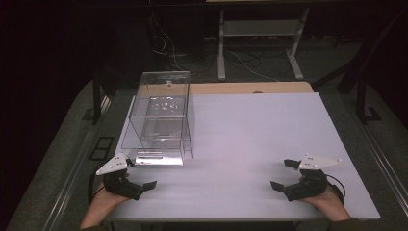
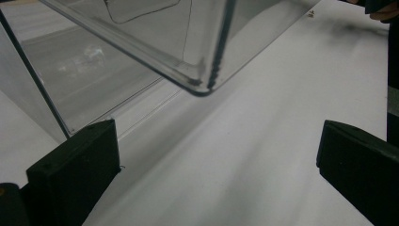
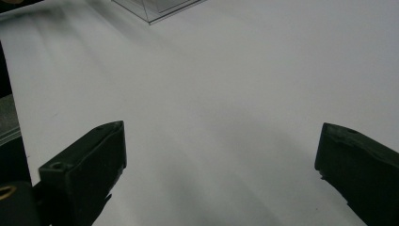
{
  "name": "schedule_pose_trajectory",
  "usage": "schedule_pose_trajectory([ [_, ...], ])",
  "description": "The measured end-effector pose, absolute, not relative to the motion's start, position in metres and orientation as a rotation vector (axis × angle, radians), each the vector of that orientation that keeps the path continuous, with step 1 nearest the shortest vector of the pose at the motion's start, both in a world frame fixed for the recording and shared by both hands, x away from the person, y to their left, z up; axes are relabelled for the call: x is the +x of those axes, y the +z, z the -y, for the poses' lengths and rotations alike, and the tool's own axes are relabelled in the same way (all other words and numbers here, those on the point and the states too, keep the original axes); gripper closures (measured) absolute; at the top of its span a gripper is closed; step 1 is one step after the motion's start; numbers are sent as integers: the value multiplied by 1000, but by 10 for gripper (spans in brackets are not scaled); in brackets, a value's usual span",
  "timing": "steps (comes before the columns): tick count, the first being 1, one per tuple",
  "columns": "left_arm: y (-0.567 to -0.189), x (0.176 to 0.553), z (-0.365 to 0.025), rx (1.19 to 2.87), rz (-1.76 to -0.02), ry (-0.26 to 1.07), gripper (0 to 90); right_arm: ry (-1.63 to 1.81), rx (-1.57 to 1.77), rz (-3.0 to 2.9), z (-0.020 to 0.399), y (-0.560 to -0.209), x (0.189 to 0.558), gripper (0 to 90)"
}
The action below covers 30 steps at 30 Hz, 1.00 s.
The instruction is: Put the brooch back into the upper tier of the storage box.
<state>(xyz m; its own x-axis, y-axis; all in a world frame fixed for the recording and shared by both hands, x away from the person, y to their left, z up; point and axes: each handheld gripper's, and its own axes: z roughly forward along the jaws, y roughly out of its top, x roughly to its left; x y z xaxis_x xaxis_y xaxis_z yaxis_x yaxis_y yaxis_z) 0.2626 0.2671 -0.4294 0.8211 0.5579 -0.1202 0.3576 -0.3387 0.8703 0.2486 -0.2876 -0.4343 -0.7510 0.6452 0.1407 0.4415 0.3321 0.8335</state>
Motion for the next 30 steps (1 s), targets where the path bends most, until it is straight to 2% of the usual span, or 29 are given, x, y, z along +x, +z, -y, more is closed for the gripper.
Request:
schedule_pose_trajectory([
  [30,-430,261,-265,1984,-675,239,0,1357,1012,-2381,298,-424,253,23],
])
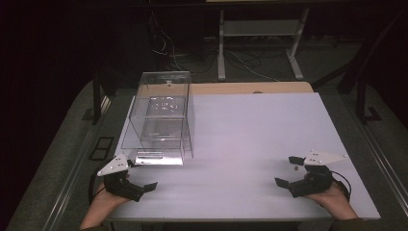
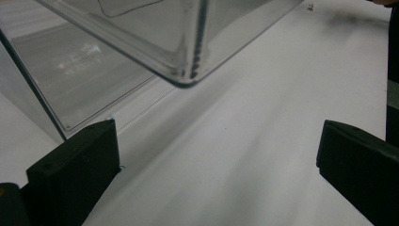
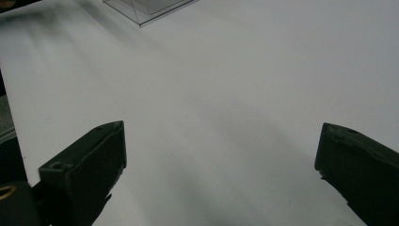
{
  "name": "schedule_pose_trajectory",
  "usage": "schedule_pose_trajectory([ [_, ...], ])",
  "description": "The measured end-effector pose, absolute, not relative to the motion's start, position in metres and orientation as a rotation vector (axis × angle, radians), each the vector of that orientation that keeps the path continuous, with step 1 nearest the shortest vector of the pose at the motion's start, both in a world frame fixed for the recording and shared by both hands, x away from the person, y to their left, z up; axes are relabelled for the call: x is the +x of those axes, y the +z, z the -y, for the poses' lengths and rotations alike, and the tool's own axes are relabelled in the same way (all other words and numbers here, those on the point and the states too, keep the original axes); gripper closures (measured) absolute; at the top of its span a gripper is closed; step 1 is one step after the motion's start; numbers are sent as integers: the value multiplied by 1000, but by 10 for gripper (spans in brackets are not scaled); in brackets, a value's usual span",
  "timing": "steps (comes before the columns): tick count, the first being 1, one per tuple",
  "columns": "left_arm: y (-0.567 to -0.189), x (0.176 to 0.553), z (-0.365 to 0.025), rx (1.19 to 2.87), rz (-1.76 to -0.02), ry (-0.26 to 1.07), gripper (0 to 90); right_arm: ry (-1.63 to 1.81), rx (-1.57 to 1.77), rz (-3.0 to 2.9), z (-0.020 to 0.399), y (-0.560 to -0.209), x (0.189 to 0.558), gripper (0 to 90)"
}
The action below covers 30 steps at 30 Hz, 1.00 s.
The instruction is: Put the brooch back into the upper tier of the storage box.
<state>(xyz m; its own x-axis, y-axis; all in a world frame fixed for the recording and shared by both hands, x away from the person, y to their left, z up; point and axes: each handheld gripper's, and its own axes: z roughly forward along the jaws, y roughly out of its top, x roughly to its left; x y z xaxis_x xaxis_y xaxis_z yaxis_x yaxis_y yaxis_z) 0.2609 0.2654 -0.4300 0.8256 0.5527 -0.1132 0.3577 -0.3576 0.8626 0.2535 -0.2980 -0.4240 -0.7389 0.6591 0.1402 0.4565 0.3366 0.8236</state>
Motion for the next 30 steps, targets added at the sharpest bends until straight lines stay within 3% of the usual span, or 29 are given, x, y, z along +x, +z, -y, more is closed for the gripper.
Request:
schedule_pose_trajectory([
  [30,-429,261,-264,1990,-673,248,0,1339,1042,-2387,305,-420,263,23],
])
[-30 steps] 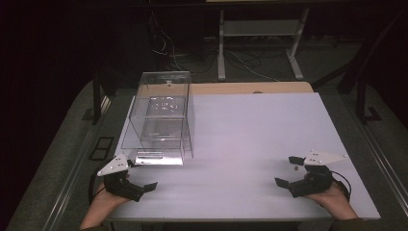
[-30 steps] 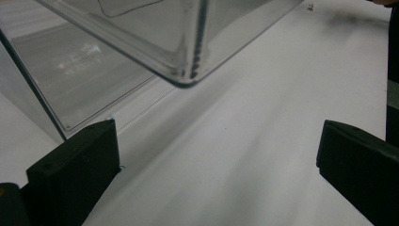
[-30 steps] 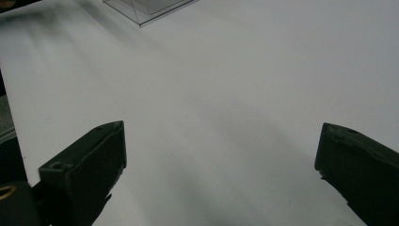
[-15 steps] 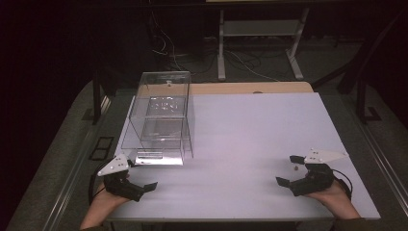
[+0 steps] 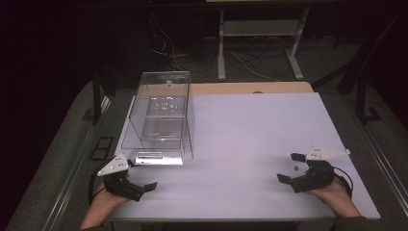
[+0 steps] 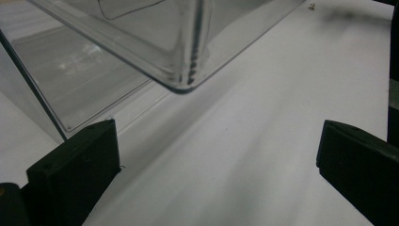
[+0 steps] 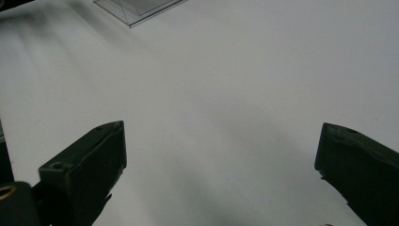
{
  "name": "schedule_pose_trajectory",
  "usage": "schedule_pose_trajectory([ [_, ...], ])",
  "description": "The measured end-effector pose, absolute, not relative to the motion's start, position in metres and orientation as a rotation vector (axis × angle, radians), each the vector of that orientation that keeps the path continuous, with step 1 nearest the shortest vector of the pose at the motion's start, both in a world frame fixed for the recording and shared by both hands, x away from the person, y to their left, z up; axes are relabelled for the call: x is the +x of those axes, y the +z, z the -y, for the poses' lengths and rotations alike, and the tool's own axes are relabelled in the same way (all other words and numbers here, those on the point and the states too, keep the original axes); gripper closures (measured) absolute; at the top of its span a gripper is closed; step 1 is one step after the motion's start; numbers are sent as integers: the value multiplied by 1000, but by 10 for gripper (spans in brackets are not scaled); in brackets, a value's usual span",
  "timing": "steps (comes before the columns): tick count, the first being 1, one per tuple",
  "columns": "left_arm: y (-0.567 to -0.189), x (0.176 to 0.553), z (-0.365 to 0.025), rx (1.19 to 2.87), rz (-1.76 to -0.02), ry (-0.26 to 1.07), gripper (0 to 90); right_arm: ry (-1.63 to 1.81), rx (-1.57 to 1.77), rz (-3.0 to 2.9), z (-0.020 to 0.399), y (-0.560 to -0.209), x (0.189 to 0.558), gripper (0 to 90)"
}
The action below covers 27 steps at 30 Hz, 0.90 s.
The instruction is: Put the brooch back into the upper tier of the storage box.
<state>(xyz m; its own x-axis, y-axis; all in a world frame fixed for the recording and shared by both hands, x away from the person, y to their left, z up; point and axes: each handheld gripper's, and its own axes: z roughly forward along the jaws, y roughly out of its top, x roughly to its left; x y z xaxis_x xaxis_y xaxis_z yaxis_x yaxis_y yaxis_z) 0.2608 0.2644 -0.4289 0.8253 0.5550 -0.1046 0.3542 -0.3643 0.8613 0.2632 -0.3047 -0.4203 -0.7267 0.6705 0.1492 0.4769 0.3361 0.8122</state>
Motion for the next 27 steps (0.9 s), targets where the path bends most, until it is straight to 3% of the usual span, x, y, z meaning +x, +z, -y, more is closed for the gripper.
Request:
schedule_pose_trajectory([
  [27,-429,261,-264,1989,-679,261,0,1287,1065,-2354,319,-418,285,24],
])
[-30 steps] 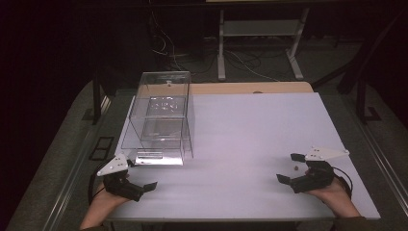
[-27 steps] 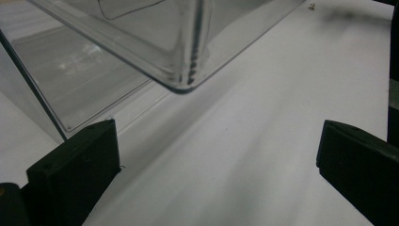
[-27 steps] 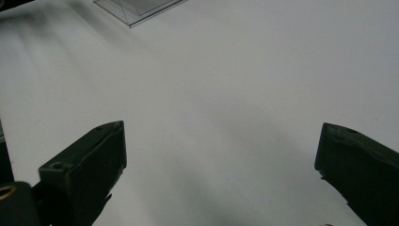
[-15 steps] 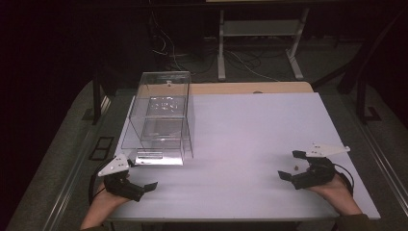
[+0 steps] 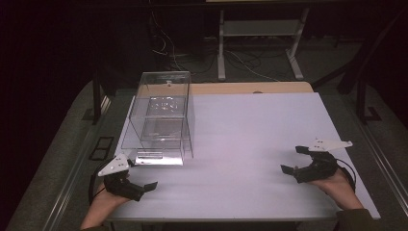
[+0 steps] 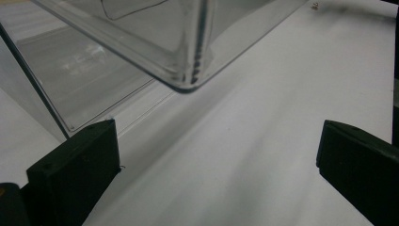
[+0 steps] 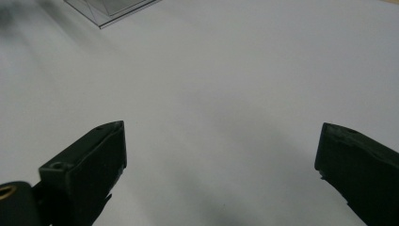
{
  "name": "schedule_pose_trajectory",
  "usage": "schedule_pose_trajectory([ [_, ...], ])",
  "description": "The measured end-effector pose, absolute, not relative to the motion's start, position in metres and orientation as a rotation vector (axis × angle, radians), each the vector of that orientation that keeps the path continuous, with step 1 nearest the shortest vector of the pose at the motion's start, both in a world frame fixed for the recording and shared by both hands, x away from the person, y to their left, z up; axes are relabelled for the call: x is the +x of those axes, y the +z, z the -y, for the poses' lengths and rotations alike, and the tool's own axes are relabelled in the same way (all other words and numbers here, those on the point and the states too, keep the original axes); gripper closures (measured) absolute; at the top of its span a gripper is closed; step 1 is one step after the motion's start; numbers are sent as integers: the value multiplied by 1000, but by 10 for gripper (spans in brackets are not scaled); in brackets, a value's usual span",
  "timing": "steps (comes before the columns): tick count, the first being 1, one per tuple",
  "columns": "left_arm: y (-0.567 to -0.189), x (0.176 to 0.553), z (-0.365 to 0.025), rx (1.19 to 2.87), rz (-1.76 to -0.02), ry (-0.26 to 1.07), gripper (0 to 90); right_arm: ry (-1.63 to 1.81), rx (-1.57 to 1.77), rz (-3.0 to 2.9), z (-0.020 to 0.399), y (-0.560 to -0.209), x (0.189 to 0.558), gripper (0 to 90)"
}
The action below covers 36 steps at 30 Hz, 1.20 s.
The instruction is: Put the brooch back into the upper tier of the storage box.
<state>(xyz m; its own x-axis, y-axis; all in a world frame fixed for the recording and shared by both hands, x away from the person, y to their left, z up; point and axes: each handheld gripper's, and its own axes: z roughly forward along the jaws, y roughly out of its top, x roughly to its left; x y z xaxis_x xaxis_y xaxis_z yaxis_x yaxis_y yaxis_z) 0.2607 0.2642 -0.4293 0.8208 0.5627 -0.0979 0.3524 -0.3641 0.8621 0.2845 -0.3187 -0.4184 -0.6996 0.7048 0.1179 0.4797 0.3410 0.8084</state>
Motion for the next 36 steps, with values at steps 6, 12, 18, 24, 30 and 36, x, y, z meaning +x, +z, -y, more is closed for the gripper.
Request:
schedule_pose_trajectory([
  [6,-429,261,-264,1989,-677,262,0,1285,1082,-2342,324,-420,290,24],
  [12,-429,260,-265,1996,-679,264,0,1258,1128,-2328,330,-423,294,61],
  [18,-430,260,-265,2000,-681,269,0,1225,1159,-2339,336,-428,296,102],
  [24,-430,260,-265,2000,-682,270,0,1214,1171,-2344,338,-429,295,148],
  [30,-430,260,-265,2005,-685,273,0,1184,1181,-2353,338,-430,295,204],
  [36,-430,260,-264,2005,-685,272,0,1174,1177,-2365,341,-432,294,289],
])
